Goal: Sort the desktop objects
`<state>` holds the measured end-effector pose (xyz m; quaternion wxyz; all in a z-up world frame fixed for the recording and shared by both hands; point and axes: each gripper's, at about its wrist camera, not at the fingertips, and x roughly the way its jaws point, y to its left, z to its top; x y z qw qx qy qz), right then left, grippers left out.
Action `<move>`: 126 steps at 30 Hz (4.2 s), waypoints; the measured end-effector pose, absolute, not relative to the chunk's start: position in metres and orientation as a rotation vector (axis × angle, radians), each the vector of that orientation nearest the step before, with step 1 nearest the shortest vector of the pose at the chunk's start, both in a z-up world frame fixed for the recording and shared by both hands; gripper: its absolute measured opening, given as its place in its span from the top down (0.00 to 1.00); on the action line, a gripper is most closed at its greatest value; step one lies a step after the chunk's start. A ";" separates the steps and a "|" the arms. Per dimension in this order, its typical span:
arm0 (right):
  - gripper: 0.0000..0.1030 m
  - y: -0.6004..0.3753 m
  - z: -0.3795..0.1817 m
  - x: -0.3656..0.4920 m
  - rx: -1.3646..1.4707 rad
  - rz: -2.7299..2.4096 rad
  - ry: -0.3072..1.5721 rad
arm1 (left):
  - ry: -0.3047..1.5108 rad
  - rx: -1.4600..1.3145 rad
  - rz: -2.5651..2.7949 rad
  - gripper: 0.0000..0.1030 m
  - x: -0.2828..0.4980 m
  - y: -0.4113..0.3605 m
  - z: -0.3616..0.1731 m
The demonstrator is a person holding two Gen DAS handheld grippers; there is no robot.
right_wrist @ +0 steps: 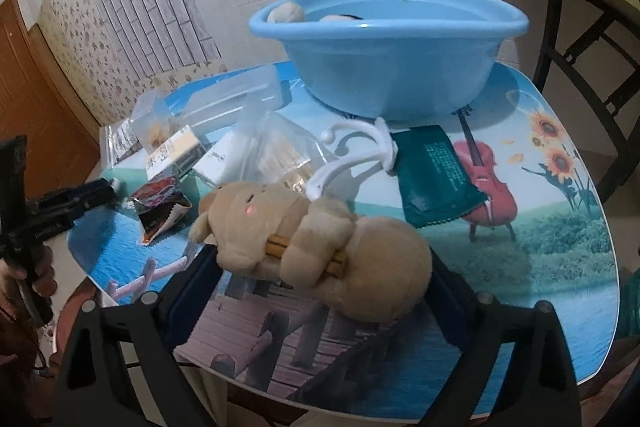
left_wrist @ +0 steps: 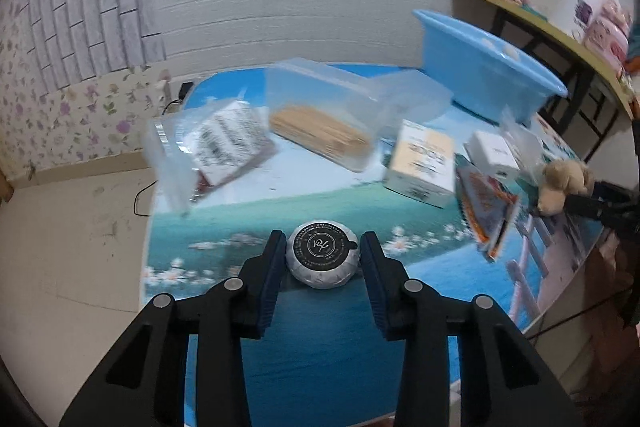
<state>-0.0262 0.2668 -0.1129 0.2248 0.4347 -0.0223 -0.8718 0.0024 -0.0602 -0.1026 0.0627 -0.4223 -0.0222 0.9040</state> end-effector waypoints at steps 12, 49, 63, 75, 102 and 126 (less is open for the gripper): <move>0.07 0.332 -0.101 -0.010 1.171 -2.575 -0.157 | -0.032 -1.290 2.709 0.64 0.004 -0.031 -0.105; 0.00 0.293 -0.127 -0.046 1.141 -2.681 0.041 | 0.031 -1.247 2.799 0.29 0.005 -0.012 -0.112; 0.00 0.293 -0.126 -0.045 1.143 -2.678 0.051 | 0.033 -1.217 2.800 0.64 0.008 -0.014 -0.110; 0.00 0.293 -0.126 -0.045 1.142 -2.677 0.055 | 0.036 -1.222 2.792 0.64 0.007 -0.015 -0.109; 0.00 0.294 -0.126 -0.046 1.141 -2.676 0.062 | 0.020 -1.233 2.792 0.64 0.006 -0.018 -0.109; 0.00 0.293 -0.127 -0.045 1.147 -2.680 0.072 | 0.011 -1.276 2.785 0.64 0.007 -0.012 -0.107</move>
